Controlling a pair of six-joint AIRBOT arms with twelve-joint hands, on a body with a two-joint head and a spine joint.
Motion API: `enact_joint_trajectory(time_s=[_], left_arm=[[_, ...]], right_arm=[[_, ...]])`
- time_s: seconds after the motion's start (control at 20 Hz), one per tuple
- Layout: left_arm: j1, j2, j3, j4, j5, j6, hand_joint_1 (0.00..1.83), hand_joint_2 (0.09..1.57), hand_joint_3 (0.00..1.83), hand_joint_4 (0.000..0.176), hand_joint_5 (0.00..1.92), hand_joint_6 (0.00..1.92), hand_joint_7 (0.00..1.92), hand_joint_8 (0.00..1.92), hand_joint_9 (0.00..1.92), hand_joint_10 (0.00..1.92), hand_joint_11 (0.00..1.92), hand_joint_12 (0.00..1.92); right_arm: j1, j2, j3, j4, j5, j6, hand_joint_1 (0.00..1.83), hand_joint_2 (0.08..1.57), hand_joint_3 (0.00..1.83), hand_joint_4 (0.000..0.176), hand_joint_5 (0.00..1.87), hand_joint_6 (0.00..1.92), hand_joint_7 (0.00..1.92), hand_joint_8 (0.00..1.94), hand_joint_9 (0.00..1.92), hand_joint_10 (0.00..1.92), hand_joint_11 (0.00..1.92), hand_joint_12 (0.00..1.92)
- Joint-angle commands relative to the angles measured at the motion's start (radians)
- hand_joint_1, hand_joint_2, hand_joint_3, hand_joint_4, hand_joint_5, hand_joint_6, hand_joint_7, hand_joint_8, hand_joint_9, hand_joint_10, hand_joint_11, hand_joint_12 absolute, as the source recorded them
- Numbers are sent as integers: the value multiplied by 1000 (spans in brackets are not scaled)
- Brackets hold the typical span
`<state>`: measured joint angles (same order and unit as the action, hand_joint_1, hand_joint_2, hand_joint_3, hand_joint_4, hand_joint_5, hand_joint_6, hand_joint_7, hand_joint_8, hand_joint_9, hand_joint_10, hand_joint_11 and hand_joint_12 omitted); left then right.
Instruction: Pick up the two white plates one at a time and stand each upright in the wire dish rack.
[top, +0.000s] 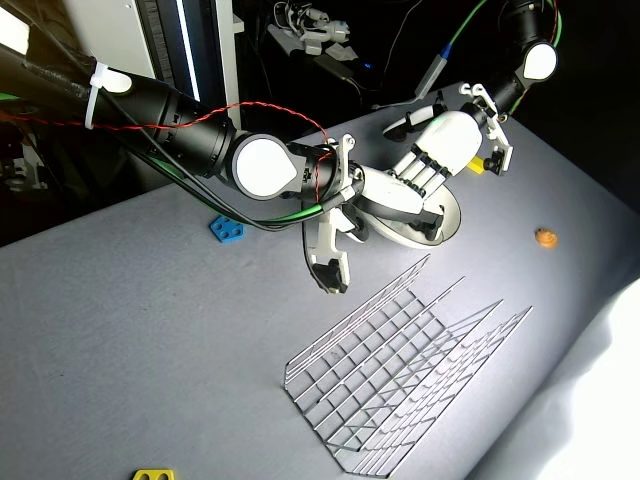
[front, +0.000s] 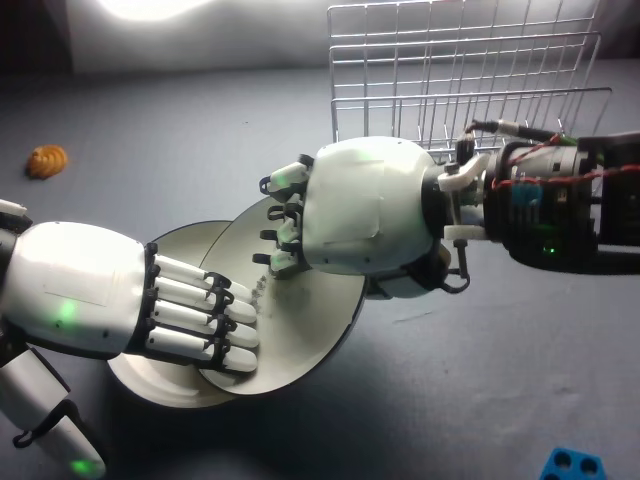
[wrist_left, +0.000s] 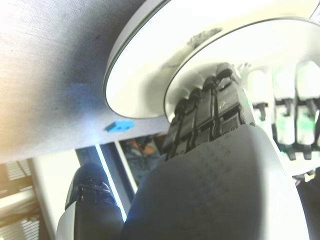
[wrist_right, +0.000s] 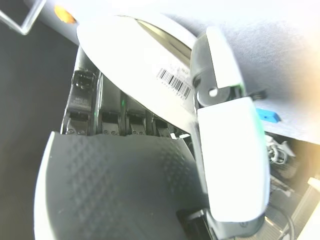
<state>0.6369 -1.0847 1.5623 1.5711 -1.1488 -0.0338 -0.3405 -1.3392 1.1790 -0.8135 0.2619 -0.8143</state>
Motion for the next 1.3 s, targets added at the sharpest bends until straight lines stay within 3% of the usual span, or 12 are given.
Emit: enact_joint_trajectory(time_s=[0.0, 0.05, 0.1, 0.15, 0.4, 0.45, 0.9, 1.25], left_arm=[[8, -14, -3, -9, -40, 0, 0, 1038, 0, 0, 18, 0, 0, 0, 0, 0, 0, 0], [8, -14, -3, -9, -40, 0, 0, 1040, 1, 0, 25, 4, 0, 0, 0, 0, 0, 0], [9, -14, -3, -10, -39, 0, 0, 1040, 1, 0, 25, 4, 0, 0, 0, 0, 0, 0], [9, -14, -3, -10, -39, 0, 0, 1042, 2, 0, 29, 4, 2, 0, 0, 0, 0, 0], [-19, 12, -13, -29, -40, -17, 0, 1048, 4, 0, 41, 7, 8, 3, 0, 0, 0, 0], [-36, 22, -13, -34, -42, -29, 0, 1047, 4, 0, 34, 3, 14, 5, 1, 0, 0, 0], [-130, 116, -31, -48, -58, -127, 0, 1054, 2, 0, 145, 15, 95, 9, 67, 7, 50, 31], [-163, 181, -27, -49, -64, -190, 0, 1053, 2, 0, 148, 11, 105, 12, 79, 12, 49, 41]], right_arm=[[9, 0, -4, 12, 49, -2, 1238, 1080, 0, 13, 1031, 959, 1117, 706, 1188, 139, 753, 1019], [13, 0, -5, 12, 48, -2, 1357, 1064, 0, 0, 1013, 951, 1144, 653, 1068, 780, 776, 1021], [16, 0, -7, 12, 46, -2, 1357, 1064, 0, 0, 1013, 951, 1144, 653, 1068, 780, 776, 1021], [18, 1, -10, 12, 44, -2, 1381, 1077, 1, 0, 966, 1003, 1099, 749, 1001, 1001, 782, 1040], [35, 7, -36, 12, 35, 5, 1380, 1088, 0, 0, 952, 1026, 1073, 757, 981, 1064, 793, 1062], [39, 10, -44, 12, 35, 5, 1371, 1115, 1, 0, 903, 1104, 983, 877, 942, 1152, 772, 1090], [42, 22, -73, 12, 27, 11, 1371, 1117, 0, 0, 930, 1066, 953, 896, 945, 1175, 728, 1141], [84, 60, -124, 12, 23, 94, 1364, 1139, 1, 0, 883, 1150, 918, 962, 888, 1241, 720, 1133]])
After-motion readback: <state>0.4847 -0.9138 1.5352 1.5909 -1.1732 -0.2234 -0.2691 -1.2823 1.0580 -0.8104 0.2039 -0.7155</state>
